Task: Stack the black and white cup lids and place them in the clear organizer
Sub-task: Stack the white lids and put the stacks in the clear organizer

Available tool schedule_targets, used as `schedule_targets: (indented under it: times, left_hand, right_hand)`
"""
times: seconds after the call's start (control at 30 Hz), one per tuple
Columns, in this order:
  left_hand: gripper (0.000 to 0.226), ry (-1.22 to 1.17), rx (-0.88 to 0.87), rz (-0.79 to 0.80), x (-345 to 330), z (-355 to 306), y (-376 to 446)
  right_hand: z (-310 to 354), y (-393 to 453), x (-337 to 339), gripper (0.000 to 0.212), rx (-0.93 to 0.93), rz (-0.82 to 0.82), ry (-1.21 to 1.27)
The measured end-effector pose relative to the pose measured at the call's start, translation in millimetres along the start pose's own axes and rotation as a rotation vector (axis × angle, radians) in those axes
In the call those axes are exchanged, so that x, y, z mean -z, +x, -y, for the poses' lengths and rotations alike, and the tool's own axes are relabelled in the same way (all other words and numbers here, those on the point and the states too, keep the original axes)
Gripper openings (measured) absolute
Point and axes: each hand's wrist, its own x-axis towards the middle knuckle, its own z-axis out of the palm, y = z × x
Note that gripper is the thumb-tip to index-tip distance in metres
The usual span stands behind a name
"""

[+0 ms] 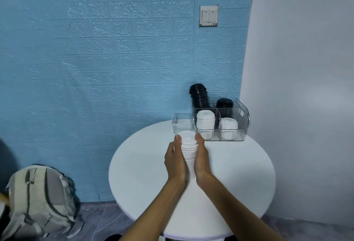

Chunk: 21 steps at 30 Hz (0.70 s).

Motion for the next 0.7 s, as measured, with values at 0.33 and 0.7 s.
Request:
schedule_targets:
  times: [0.33,0.7]
  left_hand:
    - [0.058,0.026,0.01,0.052,1,9,8]
    - [0.078,-0.004,0.159,0.123,-13,19,19]
  right_hand:
    - [0,1,4,0.052,-0.027,0.034,-0.023]
    - [11,7,20,0.068,-0.239,0.264,0.325]
